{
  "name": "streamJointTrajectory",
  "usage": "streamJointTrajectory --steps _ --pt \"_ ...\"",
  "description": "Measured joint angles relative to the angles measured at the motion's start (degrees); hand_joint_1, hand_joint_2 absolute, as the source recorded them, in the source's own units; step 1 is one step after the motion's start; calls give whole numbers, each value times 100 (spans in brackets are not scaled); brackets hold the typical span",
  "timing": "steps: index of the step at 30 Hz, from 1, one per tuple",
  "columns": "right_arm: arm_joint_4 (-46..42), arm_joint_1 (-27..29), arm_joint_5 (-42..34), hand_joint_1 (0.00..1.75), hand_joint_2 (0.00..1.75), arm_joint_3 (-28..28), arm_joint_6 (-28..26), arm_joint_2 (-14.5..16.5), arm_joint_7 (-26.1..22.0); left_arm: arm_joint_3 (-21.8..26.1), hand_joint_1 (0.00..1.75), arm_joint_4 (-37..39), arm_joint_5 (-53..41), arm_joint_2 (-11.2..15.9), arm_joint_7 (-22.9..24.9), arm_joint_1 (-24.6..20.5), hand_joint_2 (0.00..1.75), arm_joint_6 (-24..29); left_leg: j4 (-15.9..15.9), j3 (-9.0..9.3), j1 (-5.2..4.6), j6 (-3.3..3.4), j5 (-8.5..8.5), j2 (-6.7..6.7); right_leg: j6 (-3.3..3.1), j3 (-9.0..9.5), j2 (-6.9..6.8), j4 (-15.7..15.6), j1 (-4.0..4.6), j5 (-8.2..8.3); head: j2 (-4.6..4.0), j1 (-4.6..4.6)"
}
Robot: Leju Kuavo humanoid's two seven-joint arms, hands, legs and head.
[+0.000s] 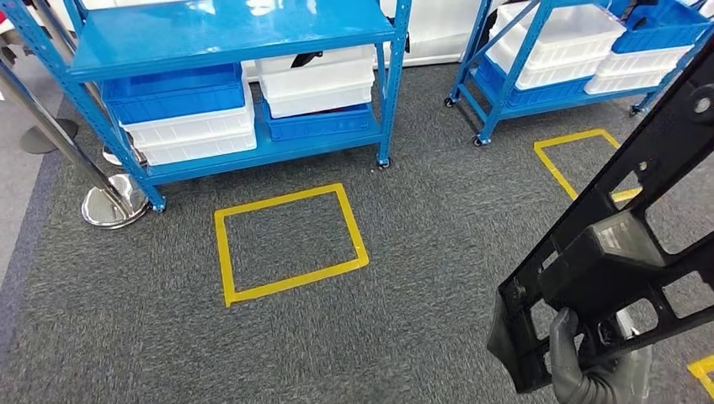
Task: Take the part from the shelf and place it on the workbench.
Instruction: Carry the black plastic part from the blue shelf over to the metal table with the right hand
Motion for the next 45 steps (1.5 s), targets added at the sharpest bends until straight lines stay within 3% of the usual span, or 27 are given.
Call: streamJointTrajectory --steps 2,3,4,6,8,10,12,14,16,18,19,20,21,23,25,27,29,31,33,34,35,38,40,42,43,45 --pt "-3 -7 9 175 175 -18 -1 4 -5 4 0 2 -1 -1 13 5 175 7 -1 -25 -13 10 5 150 39 -334 -179 720 -3 -356 0 28" --pt "-2 -5 9 175 175 -21 -2 6 -4 4 0 3 -1 -1 15 5 175 7 1 -32 -20 10 4 227 46 -423 -200 928 -7 -412 0 29" --pt "-2 -2 9 175 175 -22 -2 7 -3 4 0 4 -1 -1 17 3 175 7 2 -33 -26 8 2 306 44 -412 -215 942 -7 -364 0 30" --pt "-3 -2 9 175 175 -25 -2 8 -3 4 0 5 -1 -2 18 -1 175 7 3 -14 -36 -7 -11 444 3 -45 -318 312 9 -16 0 32" --pt "-7 -5 10 175 175 -28 -3 9 -4 4 0 7 -1 -3 20 0 175 7 4 22 -59 -46 -35 553 -82 364 -551 -425 68 223 0 28" --pt "-14 -8 21 175 175 -34 -14 11 -11 1 0 14 -2 -2 48 -3 175 6 0 52 -75 -96 -51 647 -147 464 -627 -653 118 247 0 27" --pt "-25 -5 37 175 175 -52 -26 21 -17 -12 0 29 -4 2 94 -13 175 10 -13 85 -77 -155 -68 717 -198 455 -496 -692 97 288 0 30" --pt "-33 -28 67 175 175 -68 -28 41 -13 -27 0 51 -6 13 145 -16 175 42 192 23 -70 -209 -244 505 -269 469 -373 -757 52 343 0 14" --pt "-36 -73 119 175 175 -74 -28 65 13 -31 0 86 -8 25 207 -12 175 94 856 -264 -55 -234 -624 192 -311 460 -248 -779 39 376 0 -9" --pt "-21 -104 174 175 175 -75 -28 87 60 -29 0 131 -12 33 254 -10 175 133 1522 -584 -50 -244 -851 106 -319 439 -101 -758 47 380 0 -13" --pt "-9 -116 193 175 175 -75 -28 98 85 -30 0 154 -14 37 267 -11 175 143 1597 -636 -50 -244 -797 99 -319 436 -24 -743 50 378 0 -11" --pt "5 -129 205 175 175 -75 -28 107 110 -33 0 173 -16 41 273 -13 175 150 1442 -584 -48 -239 -632 85 -314 436 56 -724 50 372 0 -12" --pt "17 -141 210 175 175 -76 -30 115 131 -38 0 194 -16 46 274 -14 175 154 1090 -441 -43 -228 -394 37 -303 437 135 -701 49 363 0 -13" --pt "38 -163 220 175 175 -79 -36 126 168 -55 0 241 -16 62 274 -15 175 163 383 -152 -29 -196 -91 -191 -262 409 279 -637 53 339 0 -9" --pt "56 -182 245 175 175 -87 -41 133 215 -81 0 292 -17 74 280 -18 175 175 113 -55 -36 -155 -60 -317 -195 349 398 -594 42 338 0 -6" --pt "69 -184 277 175 175 -102 -43 137 266 -119 0 332 -18 78 289 -27 175 189 67 -44 -48 -87 -36 -213 -118 303 482 -591 17 359 0 -9" --pt "82 -189 315 175 175 -114 -40 138 308 -149 0 365 -18 82 293 -37 175 199 4 -19 -36 -4 10 -79 -54 218 268 -437 18 252 0 17" --pt "107 -211 351 175 175 -116 -34 140 334 -160 0 395 -18 85 300 -30 175 203 -31 -16 -35 43 31 62 1 -54 -71 132 14 -76 0 54" --pt "145 -222 375 175 175 -116 -32 141 351 -159 0 417 -18 88 307 -15 175 203 -28 -26 -46 50 25 213 48 -393 -187 810 -11 -349 0 65" --pt "166 -220 388 175 175 -116 -33 142 359 -159 0 427 -18 90 309 -11 175 202 -27 -26 -50 46 18 289 61 -459 -207 934 -20 -341 0 65" --pt "181 -219 401 175 175 -116 -36 143 364 -160 0 434 -18 92 309 -11 175 200 -25 -20 -52 39 8 359 64 -406 -228 828 -26 -226 0 66" --pt "200 -224 445 175 175 -116 -57 145 373 -174 0 454 -18 93 309 -17 175 196 -25 39 -67 -17 -36 531 -8 200 -505 -314 14 273 0 64" --pt "203 -229 459 175 175 -116 -80 148 375 -187 0 464 -18 94 309 -18 175 197 -28 73 -80 -76 -59 622 -81 366 -605 -653 64 347 0 62" --pt "203 -222 463 175 175 -116 -99 155 377 -209 0 472 -18 95 309 -26 175 197 -47 103 -86 -140 -72 711 -144 353 -477 -665 69 373 0 62" --pt "202 -216 466 175 175 -116 -103 161 377 -223 0 474 -18 98 309 -30 175 197 -17 107 -82 -171 -112 667 -178 359 -417 -698 53 395 0 56" --pt "202 -218 471 175 175 -116 -105 174 376 -245 0 476 -17 104 307 -32 175 198 306 -9 -70 -211 -348 410 -250 379 -307 -762 17 440 0 32"
